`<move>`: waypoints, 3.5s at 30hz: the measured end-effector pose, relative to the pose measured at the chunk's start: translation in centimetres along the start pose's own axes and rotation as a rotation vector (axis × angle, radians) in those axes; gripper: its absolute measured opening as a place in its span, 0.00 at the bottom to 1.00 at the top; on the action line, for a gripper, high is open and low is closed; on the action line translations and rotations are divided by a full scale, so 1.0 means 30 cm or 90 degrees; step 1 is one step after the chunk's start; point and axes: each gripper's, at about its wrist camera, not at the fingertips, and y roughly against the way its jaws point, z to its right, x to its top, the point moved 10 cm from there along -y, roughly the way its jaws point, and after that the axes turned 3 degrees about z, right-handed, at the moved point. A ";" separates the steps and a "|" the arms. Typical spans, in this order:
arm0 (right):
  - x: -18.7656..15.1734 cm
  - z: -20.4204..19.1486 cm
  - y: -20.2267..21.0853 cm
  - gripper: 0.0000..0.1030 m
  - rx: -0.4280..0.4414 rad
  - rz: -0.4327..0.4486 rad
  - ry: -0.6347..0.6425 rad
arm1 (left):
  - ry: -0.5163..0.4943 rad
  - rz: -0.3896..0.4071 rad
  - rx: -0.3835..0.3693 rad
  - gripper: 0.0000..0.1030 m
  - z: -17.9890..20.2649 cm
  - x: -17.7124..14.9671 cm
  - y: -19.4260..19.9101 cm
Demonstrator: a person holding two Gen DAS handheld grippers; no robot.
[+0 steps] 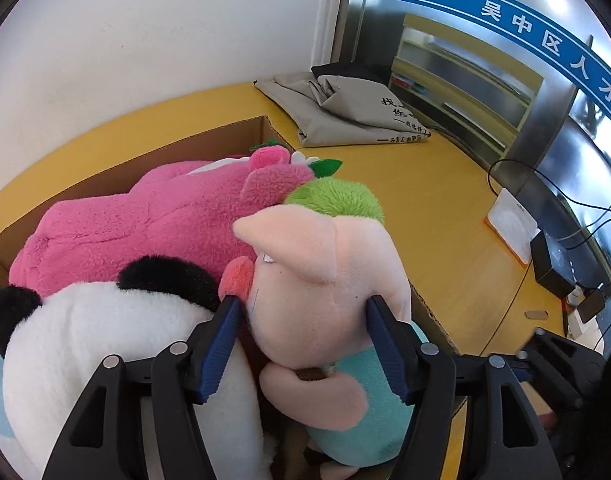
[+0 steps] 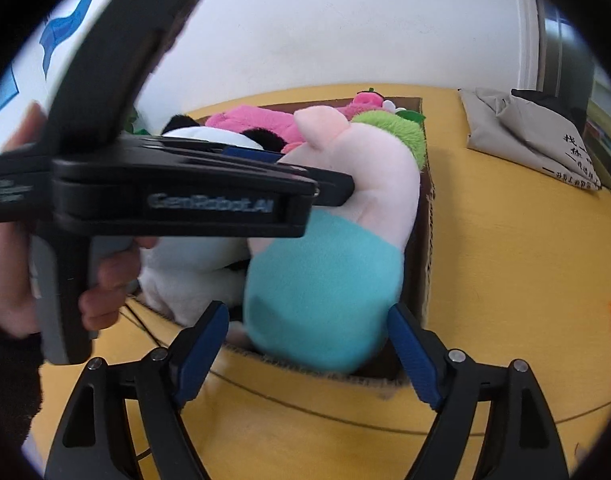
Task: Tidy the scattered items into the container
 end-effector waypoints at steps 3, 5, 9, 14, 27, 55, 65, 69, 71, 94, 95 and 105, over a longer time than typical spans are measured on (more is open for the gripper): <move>-0.022 0.027 0.052 0.83 -0.025 0.008 -0.012 | 0.001 0.019 0.012 0.71 0.001 0.006 0.041; -0.034 0.034 0.096 0.83 -0.039 0.020 -0.025 | 0.009 0.036 0.027 0.71 -0.014 0.002 0.104; -0.029 0.025 0.207 0.92 -0.071 0.091 -0.056 | 0.043 0.100 0.057 0.88 -0.069 -0.021 0.311; -0.027 -0.073 0.251 1.00 -0.094 0.121 -0.047 | 0.075 0.154 0.123 1.00 -0.176 -0.204 0.573; -0.060 -0.331 0.349 1.00 -0.161 0.160 0.003 | 0.192 0.162 0.229 1.00 -0.339 -0.667 0.859; -0.145 -0.336 0.352 1.00 -0.204 0.140 0.016 | 0.179 0.154 0.213 1.00 -0.270 -0.692 0.826; -0.159 -0.312 0.336 1.00 -0.204 0.131 0.005 | 0.176 0.149 0.208 1.00 -0.260 -0.693 0.814; -0.160 -0.312 0.334 1.00 -0.204 0.130 0.004 | 0.178 0.150 0.204 1.00 -0.259 -0.695 0.815; -0.163 -0.311 0.328 1.00 -0.205 0.128 0.004 | 0.178 0.150 0.203 1.00 -0.259 -0.694 0.815; -0.174 -0.317 0.285 1.00 -0.202 0.112 -0.001 | 0.180 0.143 0.197 1.00 -0.278 -0.703 0.798; -0.175 -0.318 0.282 1.00 -0.202 0.111 -0.002 | 0.179 0.142 0.197 1.00 -0.278 -0.702 0.796; -0.194 -0.316 0.261 1.00 -0.196 0.098 -0.006 | 0.178 0.125 0.188 1.00 -0.284 -0.721 0.765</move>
